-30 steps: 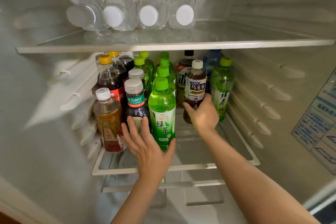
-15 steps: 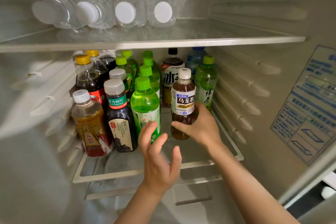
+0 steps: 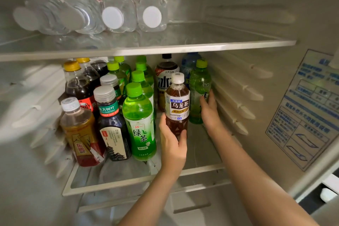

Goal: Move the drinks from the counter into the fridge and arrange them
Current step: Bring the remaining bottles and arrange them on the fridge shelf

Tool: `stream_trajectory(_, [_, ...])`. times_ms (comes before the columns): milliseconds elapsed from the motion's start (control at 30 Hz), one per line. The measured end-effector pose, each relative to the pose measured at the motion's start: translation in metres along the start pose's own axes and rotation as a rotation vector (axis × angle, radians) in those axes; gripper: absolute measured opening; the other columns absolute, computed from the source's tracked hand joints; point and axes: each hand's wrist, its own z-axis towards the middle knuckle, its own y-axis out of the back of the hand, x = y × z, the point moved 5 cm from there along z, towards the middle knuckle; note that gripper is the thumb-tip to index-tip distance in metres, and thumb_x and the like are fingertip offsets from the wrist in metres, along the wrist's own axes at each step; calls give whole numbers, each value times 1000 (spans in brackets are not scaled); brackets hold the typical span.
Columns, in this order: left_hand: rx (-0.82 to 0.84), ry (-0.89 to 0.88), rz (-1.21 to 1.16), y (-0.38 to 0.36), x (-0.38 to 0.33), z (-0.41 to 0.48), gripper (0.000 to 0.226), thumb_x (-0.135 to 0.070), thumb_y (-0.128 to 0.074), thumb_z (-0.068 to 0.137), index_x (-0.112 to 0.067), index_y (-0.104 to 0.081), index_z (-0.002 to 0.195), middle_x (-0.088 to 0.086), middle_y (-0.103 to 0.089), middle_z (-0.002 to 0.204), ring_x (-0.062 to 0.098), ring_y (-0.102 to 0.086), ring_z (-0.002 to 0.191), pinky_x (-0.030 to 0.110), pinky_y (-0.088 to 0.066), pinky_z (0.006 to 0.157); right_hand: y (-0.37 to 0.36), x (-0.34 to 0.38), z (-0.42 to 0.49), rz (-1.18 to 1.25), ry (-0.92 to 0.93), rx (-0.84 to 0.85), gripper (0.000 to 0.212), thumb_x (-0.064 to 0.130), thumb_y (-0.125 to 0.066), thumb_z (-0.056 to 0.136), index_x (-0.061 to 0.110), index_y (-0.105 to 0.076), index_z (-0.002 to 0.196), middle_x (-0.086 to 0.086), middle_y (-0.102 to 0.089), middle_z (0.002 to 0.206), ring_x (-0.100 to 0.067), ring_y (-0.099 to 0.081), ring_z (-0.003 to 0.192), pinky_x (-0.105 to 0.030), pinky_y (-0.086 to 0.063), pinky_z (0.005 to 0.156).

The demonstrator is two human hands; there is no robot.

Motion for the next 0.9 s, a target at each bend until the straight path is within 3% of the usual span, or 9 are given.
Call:
stream_trajectory(100, [-4, -7, 16, 1, 2, 0, 74, 3, -57, 88, -9, -14, 147, 6, -33, 145, 15, -37, 133, 16, -29, 109, 2, -6, 5, -68, 32, 29, 47, 17, -47, 97, 27, -37, 142, -1, -45, 141, -20, -43, 129, -49, -34, 110])
stream_trajectory(233, [3, 37, -11, 1, 5, 2, 75, 2, -56, 89, -8, -11, 148, 8, -29, 150, 17, -33, 137, 31, -30, 114, -1, -14, 9, -102, -33, 102, 55, 26, -61, 90, 25, -41, 141, -5, -46, 141, -22, -47, 127, -45, -42, 105])
stream_trajectory(333, [-3, 82, 8, 3, 10, 2, 73, -1, -59, 89, -8, -16, 147, 8, -35, 146, 17, -39, 132, 26, -33, 110, -4, -15, 9, -38, -66, 153, 46, 19, -67, 86, 19, -50, 129, -2, -60, 116, -21, -58, 111, -37, -51, 92])
stream_trajectory(433, [2, 105, 13, 3, 11, 3, 73, -4, -60, 89, -12, -18, 147, 3, -38, 143, 10, -40, 127, 14, -31, 103, -9, -15, 10, -32, -77, 194, 41, 20, -66, 86, 22, -51, 124, 2, -61, 112, -17, -59, 107, -34, -52, 89])
stream_trajectory(567, [0, 110, 5, 2, 11, 2, 73, -3, -60, 89, -13, -18, 147, 2, -38, 143, 9, -40, 126, 5, -29, 99, -12, -16, 9, -7, -102, 239, 32, 21, -62, 90, 28, -53, 119, 5, -62, 109, -5, -60, 96, -16, -51, 67])
stream_trajectory(667, [-6, 123, -1, 3, 12, 2, 73, -3, -60, 88, -14, -19, 147, 3, -38, 144, 10, -40, 128, 5, -30, 99, -17, -18, 8, 1, -133, 284, 29, 18, -58, 92, 27, -55, 120, 7, -65, 105, -3, -61, 93, -18, -50, 67])
stream_trajectory(800, [-14, 140, -4, 1, 11, 2, 73, -3, -60, 88, -14, -19, 148, 4, -39, 145, 9, -41, 127, 18, -33, 103, -29, -16, 8, -14, -142, 349, 35, 13, -53, 95, 17, -53, 129, 9, -65, 102, -2, -62, 91, -14, -50, 62])
stream_trajectory(900, [-14, 151, 2, 1, 12, 2, 73, -3, -58, 89, -15, -17, 148, 3, -37, 146, 8, -39, 127, 18, -32, 103, -32, -16, 6, 0, -156, 349, 32, 16, -51, 96, 21, -54, 128, 13, -65, 101, -1, -61, 92, -13, -51, 60])
